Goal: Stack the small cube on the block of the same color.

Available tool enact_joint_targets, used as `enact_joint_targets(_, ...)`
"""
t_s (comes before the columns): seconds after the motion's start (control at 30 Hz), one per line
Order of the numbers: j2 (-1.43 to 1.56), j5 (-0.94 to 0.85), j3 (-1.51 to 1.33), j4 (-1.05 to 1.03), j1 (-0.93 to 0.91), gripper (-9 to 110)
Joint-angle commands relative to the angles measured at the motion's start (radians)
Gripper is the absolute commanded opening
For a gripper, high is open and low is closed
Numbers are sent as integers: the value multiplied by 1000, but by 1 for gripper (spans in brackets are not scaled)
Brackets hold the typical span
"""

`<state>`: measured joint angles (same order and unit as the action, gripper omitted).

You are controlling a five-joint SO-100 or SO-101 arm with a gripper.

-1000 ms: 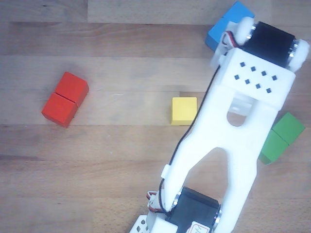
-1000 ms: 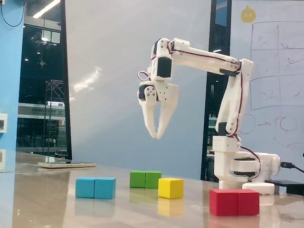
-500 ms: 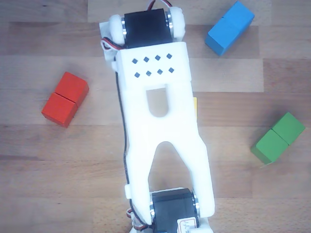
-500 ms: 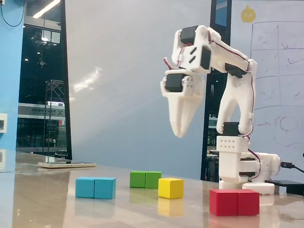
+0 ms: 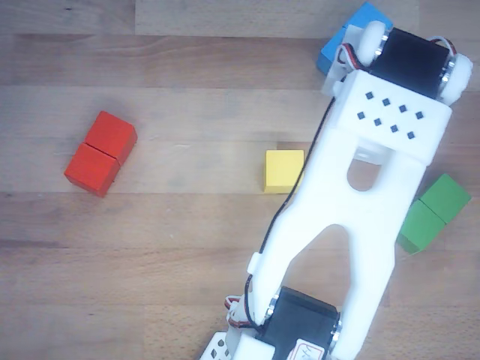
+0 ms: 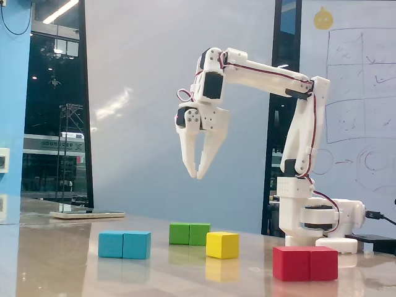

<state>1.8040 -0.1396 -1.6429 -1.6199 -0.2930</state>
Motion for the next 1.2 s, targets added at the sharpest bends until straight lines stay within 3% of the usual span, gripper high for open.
enact_joint_targets(0.0, 18, 5, 77, -2, 218, 0)
enact_joint_targets(0.17, 29, 5, 80, 6, 359, 0)
enact_joint_targets(0.5, 49, -6, 18, 206, 206, 0)
enact_joint_targets(0.93, 658, -6, -790, 612, 183, 0)
enact_joint_targets(1.17, 914, -8, -1114, 718, 183, 0)
